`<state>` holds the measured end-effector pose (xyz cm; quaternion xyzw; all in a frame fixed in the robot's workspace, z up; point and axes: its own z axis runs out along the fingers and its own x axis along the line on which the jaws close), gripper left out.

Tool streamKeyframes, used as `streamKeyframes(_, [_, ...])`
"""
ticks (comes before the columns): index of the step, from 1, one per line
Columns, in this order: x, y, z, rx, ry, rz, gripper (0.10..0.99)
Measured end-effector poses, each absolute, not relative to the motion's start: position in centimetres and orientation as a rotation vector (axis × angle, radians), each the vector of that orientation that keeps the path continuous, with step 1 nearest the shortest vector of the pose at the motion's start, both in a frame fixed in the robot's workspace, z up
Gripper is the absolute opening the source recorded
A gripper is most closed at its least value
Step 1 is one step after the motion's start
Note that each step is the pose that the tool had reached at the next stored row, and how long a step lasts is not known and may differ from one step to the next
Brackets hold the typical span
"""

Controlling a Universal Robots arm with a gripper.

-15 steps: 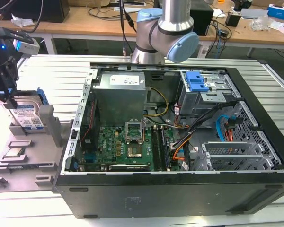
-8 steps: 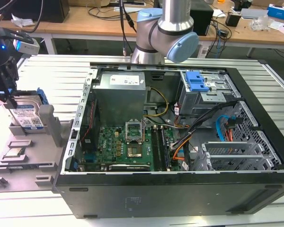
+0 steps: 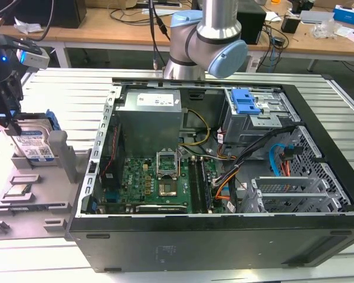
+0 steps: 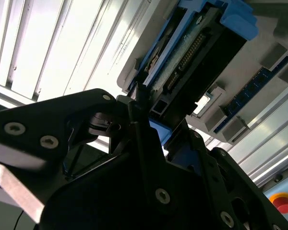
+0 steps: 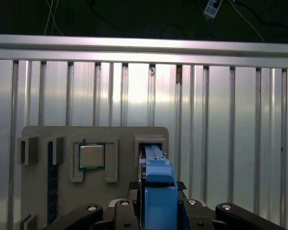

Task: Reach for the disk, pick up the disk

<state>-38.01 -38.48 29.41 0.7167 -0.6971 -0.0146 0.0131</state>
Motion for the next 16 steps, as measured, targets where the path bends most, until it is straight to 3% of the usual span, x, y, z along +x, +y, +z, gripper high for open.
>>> streamKeyframes(16, [-38.0, -38.5, 31.2, 2.233, -2.172, -0.045, 0.365])
